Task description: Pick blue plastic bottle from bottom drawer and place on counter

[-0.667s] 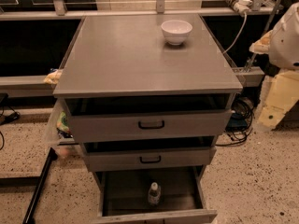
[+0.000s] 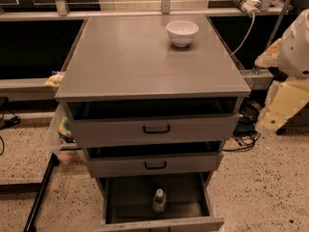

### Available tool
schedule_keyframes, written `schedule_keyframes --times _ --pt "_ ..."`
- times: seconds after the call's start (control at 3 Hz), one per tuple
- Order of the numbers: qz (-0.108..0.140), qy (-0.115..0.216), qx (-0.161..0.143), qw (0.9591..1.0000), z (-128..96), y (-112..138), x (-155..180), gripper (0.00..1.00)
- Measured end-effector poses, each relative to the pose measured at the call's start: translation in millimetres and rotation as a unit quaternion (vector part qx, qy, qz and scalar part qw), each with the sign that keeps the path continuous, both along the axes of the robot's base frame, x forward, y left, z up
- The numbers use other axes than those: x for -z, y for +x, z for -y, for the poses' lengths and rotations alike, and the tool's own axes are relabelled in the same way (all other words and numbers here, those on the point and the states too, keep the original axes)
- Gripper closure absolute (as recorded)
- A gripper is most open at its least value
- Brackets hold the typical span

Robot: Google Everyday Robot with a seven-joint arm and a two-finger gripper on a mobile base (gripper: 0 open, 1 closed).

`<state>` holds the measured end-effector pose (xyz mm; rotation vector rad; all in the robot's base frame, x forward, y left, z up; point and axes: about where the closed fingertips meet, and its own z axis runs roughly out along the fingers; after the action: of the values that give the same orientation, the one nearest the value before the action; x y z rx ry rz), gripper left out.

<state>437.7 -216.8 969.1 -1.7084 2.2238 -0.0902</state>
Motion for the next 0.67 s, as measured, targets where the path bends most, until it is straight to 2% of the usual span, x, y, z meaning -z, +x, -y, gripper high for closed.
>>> schedule_keyframes --times 0.33,0.67 --pt "-0.009 0.022 0.003 0.9997 3.2 -1.7 35.3 0.42" --pt "-0.034 0.053 0.008 0.9980 10.3 -4.6 95.3 0.66"
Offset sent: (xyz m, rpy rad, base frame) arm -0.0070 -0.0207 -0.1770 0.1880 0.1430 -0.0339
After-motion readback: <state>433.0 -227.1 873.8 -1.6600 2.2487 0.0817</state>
